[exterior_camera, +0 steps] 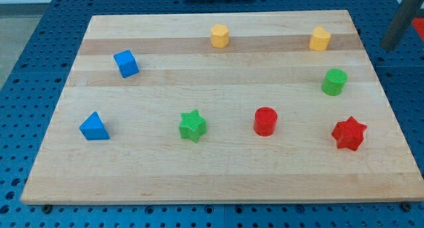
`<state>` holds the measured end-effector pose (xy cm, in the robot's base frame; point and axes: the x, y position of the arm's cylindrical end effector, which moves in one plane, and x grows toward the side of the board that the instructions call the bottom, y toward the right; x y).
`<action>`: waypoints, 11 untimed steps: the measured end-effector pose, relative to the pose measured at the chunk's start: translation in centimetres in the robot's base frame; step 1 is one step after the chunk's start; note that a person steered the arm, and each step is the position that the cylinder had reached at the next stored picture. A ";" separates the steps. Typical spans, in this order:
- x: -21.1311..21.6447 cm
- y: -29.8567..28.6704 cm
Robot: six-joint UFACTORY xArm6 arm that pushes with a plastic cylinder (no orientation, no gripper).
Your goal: Point your arm at the red star
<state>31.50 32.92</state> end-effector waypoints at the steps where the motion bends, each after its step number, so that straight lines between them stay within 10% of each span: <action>1: 0.8 -6.6; 3: 0.8 -6.6; 7: 15.0 -5.1; 11: 16.8 -8.4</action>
